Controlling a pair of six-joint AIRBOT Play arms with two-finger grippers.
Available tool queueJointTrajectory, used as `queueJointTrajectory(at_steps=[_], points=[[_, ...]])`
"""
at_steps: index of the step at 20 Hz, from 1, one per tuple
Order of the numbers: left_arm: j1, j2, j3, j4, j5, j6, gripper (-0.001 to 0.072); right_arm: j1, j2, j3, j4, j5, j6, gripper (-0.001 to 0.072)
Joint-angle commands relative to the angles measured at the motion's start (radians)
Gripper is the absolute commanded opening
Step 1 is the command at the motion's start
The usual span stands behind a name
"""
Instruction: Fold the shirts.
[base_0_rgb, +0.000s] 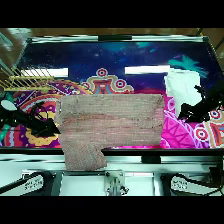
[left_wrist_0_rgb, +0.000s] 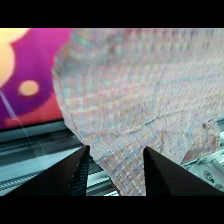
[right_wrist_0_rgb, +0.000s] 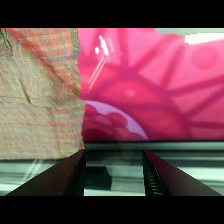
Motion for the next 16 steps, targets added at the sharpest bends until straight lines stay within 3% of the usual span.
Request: queueJointTrajectory(at_steps=[1,7,16], points=[[0.006,0.092,-0.152,0.006,0.047,0.084,0.0397,-0.011,0.017,-0.034,0.013,0.054,-0.008,0.0467],[0.006,0.098,-0.266,0.035,0.085,0.158,0.0378,-0.011,0.017,-0.034,0.012,0.048,0.006,0.0467],[0.005,0.098,-0.389,-0.061,0.190,0.224,0.0379,-0.011,0.017,-0.034,0.012,0.034,0.030,0.0467]])
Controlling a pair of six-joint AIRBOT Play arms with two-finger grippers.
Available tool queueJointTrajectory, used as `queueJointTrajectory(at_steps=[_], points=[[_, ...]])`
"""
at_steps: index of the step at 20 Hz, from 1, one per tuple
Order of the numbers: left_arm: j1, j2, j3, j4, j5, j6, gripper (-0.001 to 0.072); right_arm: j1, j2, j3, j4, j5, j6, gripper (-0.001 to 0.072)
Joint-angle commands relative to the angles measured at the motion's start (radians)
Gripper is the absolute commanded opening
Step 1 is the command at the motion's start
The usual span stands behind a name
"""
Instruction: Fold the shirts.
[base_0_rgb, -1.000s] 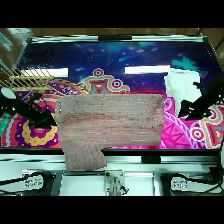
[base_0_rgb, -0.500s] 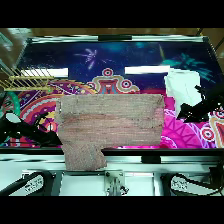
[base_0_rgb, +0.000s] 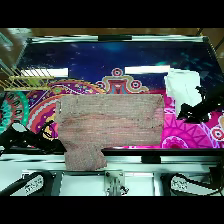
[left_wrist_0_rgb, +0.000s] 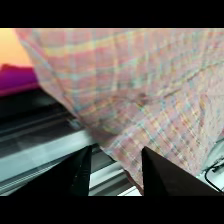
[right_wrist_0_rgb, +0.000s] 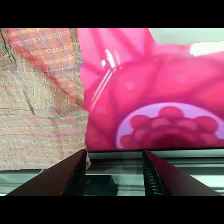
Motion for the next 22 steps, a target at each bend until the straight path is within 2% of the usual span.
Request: queueJointTrajectory(at_steps=[1,2,3,4,5,6,9,11,13,15,22], points=[[-0.001,0.000,-0.042,-0.032,0.069,0.018,0.0378,0.000,0.001,0.000,0.000,-0.007,0.006,0.0467],[-0.005,0.000,-0.046,-0.055,0.078,0.023,0.0376,0.000,0.001,0.000,0.000,-0.007,0.006,0.0467],[-0.014,0.000,-0.047,-0.066,0.081,0.027,0.0313,0.000,0.000,0.000,0.000,-0.006,0.006,0.0467],[-0.031,-0.001,-0.047,-0.068,0.081,0.028,0.0214,0.000,0.000,0.000,-0.002,-0.006,0.006,0.0495],[-0.045,-0.001,-0.047,-0.068,0.081,0.029,0.0059,0.000,0.000,0.000,-0.003,-0.008,0.005,0.0608],[-0.056,-0.001,-0.047,-0.069,0.081,0.028,0.0027,0.000,0.000,-0.002,0.000,-0.014,0.001,0.0628],[-0.057,0.000,-0.039,-0.071,0.077,0.028,0.0025,0.002,0.003,-0.104,0.110,-0.094,-0.066,0.0627],[-0.056,0.000,-0.018,-0.071,0.058,0.029,0.0025,0.002,0.041,-0.256,0.225,-0.060,-0.137,0.0627],[-0.056,0.000,-0.002,-0.071,0.039,0.029,0.0025,0.001,0.100,-0.399,0.211,0.041,-0.157,0.0627],[-0.056,0.000,-0.002,-0.071,0.035,0.028,0.0025,0.002,0.131,-0.494,0.231,0.079,-0.171,0.0627],[-0.056,0.000,-0.001,-0.071,0.008,0.025,0.0025,0.002,0.139,-0.576,0.260,0.153,-0.203,0.0627]])
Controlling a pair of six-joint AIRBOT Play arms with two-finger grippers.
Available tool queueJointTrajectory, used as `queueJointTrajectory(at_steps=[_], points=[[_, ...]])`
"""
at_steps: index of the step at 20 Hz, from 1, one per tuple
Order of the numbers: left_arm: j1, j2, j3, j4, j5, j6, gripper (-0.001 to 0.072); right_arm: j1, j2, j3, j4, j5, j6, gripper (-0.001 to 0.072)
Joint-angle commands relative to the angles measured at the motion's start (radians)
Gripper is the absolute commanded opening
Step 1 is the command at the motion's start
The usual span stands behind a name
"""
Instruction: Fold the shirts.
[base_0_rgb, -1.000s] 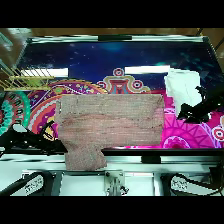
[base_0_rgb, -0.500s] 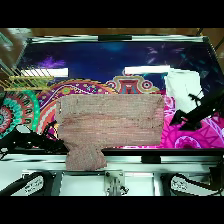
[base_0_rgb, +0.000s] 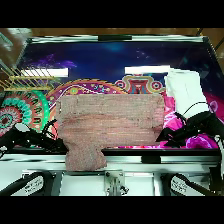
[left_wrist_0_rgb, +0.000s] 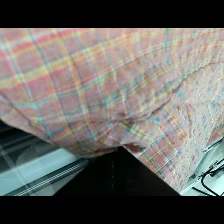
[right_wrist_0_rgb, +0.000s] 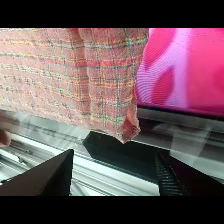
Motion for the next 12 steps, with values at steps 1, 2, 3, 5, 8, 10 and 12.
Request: queueJointTrajectory(at_steps=[1,2,3,5,8,10,12], points=[[0.000,0.001,0.002,-0.001,-0.014,-0.003,0.0025,0.000,0.006,-0.032,0.016,0.047,-0.016,0.0627],[0.000,0.001,0.002,-0.001,-0.014,-0.003,0.0025,0.000,0.006,-0.032,0.018,0.055,-0.016,0.0626],[0.000,0.001,0.002,-0.001,-0.014,-0.003,0.0025,0.000,0.006,-0.032,0.018,0.068,-0.016,0.0625],[0.000,0.001,0.002,-0.001,-0.015,-0.003,0.0025,0.001,0.006,-0.036,0.021,0.098,-0.013,0.0591],[0.000,0.001,0.002,-0.001,-0.015,-0.004,0.0025,0.000,0.003,-0.073,0.025,0.106,-0.013,0.0591],[0.000,0.001,0.002,-0.001,-0.014,-0.004,0.0025,0.000,0.003,-0.095,0.025,0.127,-0.014,0.0591],[0.000,0.001,0.002,-0.001,-0.014,-0.003,0.0026,0.000,0.003,-0.098,0.027,0.168,-0.014,0.0490]])
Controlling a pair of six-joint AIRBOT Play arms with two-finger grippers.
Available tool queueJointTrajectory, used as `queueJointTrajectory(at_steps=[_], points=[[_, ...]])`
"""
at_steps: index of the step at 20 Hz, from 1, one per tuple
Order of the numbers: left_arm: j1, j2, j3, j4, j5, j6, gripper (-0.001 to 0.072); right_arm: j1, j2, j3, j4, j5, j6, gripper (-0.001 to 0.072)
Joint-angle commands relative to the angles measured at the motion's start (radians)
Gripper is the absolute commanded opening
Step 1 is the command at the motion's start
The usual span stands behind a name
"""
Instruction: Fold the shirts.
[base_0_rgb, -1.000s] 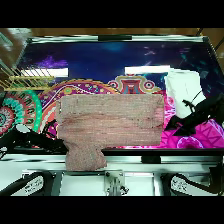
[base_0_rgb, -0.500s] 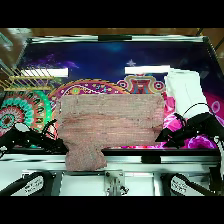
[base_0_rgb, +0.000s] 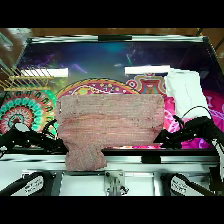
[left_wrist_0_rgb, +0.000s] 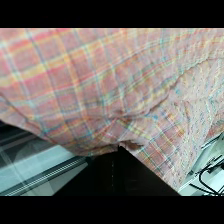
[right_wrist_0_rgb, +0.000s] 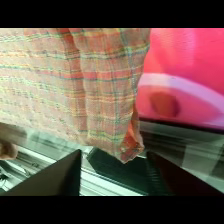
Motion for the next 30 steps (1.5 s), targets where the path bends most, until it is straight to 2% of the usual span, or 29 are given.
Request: queueJointTrajectory(at_steps=[1,2,3,4,7,8,9,11,12,17,21,26,30], points=[[0.000,0.001,0.001,0.000,0.000,-0.001,0.0025,0.002,-0.001,-0.016,-0.005,0.084,0.000,0.0490],[0.000,0.001,0.001,0.000,0.000,0.000,0.0025,0.001,-0.001,-0.016,-0.005,0.097,0.003,0.0481],[0.000,0.001,0.001,0.000,0.000,0.000,0.0025,0.001,-0.001,-0.016,-0.006,0.110,0.005,0.0392],[0.000,0.001,0.002,0.000,0.000,0.000,0.0025,0.001,-0.001,-0.016,-0.006,0.129,0.014,0.0364],[0.000,0.001,0.032,0.000,0.000,0.000,0.0025,0.001,-0.013,-0.016,0.010,0.154,0.022,0.0364],[0.000,0.001,0.048,0.001,0.001,0.000,0.0025,0.001,-0.026,-0.016,0.014,0.153,0.022,0.0336],[0.000,0.001,0.064,0.000,0.000,0.000,0.0025,0.001,-0.042,-0.016,0.026,0.151,0.022,0.0238],[0.000,0.001,0.088,0.000,-0.002,-0.002,0.0025,0.001,-0.066,-0.016,0.048,0.151,0.022,0.0090],[0.000,0.001,0.096,0.000,-0.002,-0.009,0.0025,0.001,-0.068,-0.016,0.055,0.151,0.021,0.0051],[0.000,0.001,0.140,-0.002,-0.023,0.003,0.0025,0.001,-0.052,0.045,0.060,0.053,-0.026,0.0050],[0.000,0.001,0.313,-0.037,-0.055,0.039,0.0024,0.001,0.004,0.170,0.063,-0.014,-0.040,0.0049],[-0.011,-0.044,0.514,-0.069,0.000,0.034,0.0024,0.008,-0.003,0.360,0.134,0.074,0.004,0.0048],[-0.021,-0.139,0.599,-0.140,0.046,0.034,0.0024,0.126,-0.103,0.529,0.110,0.149,0.018,0.0048]])
